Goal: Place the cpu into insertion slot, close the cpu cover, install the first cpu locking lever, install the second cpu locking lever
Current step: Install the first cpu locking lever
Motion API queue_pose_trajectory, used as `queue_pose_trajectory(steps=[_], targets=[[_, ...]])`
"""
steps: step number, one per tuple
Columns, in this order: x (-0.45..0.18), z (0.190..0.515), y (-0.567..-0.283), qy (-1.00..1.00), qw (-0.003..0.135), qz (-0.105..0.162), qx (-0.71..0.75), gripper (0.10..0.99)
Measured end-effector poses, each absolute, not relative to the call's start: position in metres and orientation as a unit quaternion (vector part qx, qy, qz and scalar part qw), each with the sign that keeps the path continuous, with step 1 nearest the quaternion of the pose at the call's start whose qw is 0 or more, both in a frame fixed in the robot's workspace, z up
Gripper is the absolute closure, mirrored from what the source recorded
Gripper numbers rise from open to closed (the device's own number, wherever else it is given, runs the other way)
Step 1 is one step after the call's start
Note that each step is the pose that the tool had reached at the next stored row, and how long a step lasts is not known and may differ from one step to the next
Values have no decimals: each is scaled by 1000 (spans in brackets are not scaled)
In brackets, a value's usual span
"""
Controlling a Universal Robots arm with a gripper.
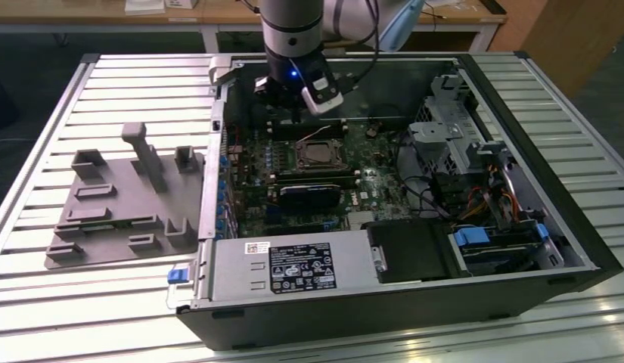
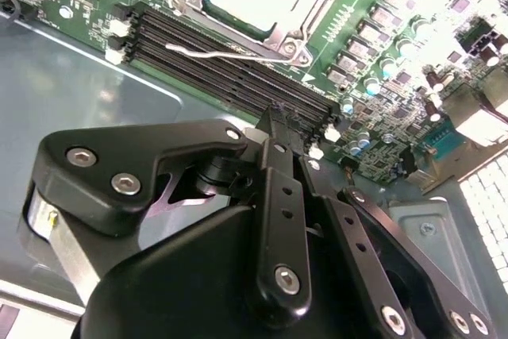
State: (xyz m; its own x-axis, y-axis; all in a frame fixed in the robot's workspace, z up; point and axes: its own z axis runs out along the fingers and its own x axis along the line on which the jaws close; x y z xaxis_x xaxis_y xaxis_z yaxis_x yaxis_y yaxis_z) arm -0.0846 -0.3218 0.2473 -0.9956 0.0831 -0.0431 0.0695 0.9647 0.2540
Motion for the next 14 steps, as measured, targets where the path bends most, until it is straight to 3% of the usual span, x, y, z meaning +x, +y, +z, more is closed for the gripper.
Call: queue_pose_trajectory(steps=[6, 14], targets=[[-83, 245, -322, 991, 31, 123, 38, 984], [-83, 241, -322, 991, 63, 115, 34, 984]])
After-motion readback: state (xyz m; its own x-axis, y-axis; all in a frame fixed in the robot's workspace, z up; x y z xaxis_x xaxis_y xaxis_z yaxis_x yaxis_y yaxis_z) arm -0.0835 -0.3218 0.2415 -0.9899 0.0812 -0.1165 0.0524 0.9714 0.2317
